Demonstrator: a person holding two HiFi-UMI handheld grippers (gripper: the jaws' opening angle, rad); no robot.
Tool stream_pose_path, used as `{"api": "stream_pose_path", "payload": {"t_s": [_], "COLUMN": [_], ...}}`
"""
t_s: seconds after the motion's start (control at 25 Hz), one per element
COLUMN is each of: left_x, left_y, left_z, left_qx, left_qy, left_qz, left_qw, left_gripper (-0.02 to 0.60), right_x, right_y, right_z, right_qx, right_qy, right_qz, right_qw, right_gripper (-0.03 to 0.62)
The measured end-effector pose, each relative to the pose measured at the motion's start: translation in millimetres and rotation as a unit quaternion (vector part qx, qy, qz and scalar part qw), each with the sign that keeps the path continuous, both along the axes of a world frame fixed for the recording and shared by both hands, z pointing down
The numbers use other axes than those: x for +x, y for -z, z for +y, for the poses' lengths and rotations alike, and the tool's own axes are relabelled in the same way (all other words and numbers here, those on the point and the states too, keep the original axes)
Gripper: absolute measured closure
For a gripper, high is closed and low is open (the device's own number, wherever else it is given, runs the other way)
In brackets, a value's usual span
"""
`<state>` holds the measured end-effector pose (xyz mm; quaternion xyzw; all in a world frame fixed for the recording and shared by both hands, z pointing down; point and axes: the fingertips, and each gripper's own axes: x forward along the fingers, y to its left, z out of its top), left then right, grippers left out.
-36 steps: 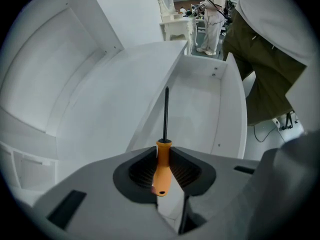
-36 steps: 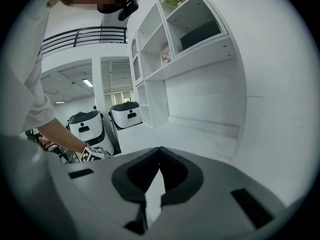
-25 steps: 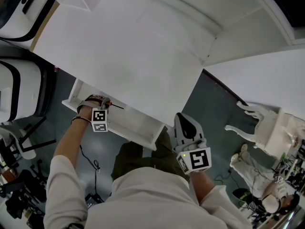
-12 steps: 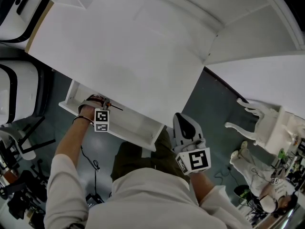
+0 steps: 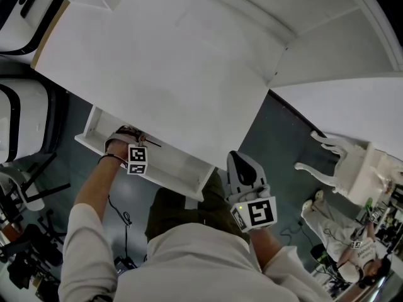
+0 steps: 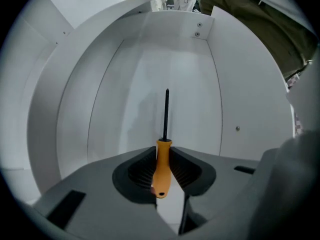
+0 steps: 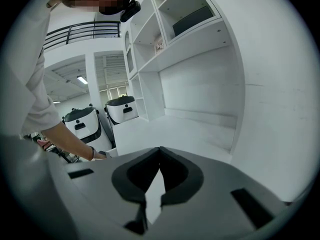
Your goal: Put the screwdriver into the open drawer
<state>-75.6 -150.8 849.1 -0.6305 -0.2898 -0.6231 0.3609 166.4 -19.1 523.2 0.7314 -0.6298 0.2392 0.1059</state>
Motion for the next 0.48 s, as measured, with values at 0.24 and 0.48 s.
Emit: {"api": "stream_pose_path", "payload": {"t_s": [0.24,0.48], "left_x": [-3.9,-1.6], "left_y": [-7.3,-6.4], "left_z": [3.5,2.1], "left_qx": [0.015,0.023], "left_qy": [-0.009,-0.001], "left_qz": [-0.016,-0.007], "left_qw": [0.9997,0.9997], "left_gripper": [0.499,0.497], "right_x": [0.1,0.9], "right_y": [-0.4,0.4], "right_z": [2.8,5.6], "right_qx": [-0.001,-0.001], "right_qy": [0.004,0.009], "right_qz": [0.0,0.002], "right_qw": [1.0,1.0], "right_gripper": [0.591,0.591]}}
